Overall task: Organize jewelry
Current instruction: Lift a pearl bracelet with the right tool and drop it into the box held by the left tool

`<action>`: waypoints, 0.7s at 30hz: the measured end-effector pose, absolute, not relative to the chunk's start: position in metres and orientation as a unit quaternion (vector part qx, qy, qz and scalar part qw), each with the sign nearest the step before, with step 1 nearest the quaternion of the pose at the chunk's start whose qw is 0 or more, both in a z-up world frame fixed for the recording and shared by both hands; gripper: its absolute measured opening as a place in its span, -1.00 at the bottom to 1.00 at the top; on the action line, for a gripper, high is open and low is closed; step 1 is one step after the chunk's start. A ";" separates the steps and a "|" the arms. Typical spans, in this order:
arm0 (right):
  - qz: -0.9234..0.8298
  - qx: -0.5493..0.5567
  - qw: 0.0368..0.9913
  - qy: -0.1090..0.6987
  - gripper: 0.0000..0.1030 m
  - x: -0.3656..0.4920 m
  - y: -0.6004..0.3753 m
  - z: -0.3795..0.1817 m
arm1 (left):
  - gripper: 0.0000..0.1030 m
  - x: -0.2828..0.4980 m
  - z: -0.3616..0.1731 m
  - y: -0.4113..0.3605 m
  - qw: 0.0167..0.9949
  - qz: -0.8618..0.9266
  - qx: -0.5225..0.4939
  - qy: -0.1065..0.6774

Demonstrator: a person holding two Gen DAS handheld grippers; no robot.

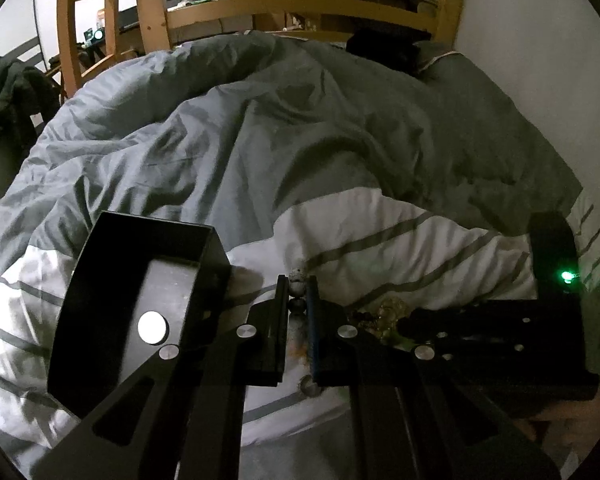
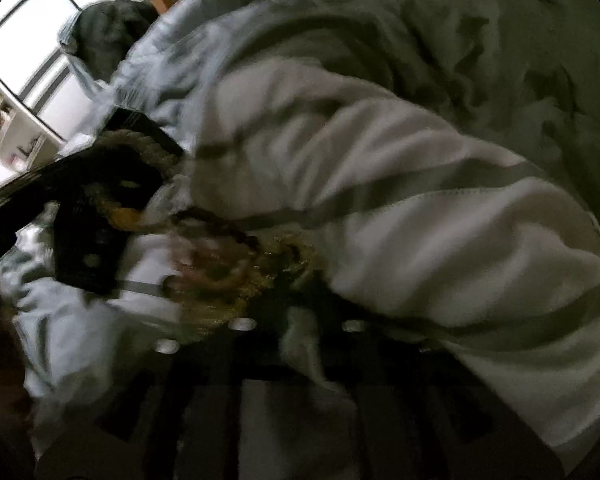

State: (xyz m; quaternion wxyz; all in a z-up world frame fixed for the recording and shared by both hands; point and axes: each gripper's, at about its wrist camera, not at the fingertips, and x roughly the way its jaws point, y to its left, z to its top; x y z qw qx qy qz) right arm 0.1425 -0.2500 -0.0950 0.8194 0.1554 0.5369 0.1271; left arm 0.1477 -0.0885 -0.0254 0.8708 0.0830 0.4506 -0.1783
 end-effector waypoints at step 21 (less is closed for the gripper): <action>0.188 0.208 0.865 0.416 -0.84 0.119 -0.242 -0.015 | -0.84 0.125 0.010 -0.066 0.884 -0.173 0.076 0.428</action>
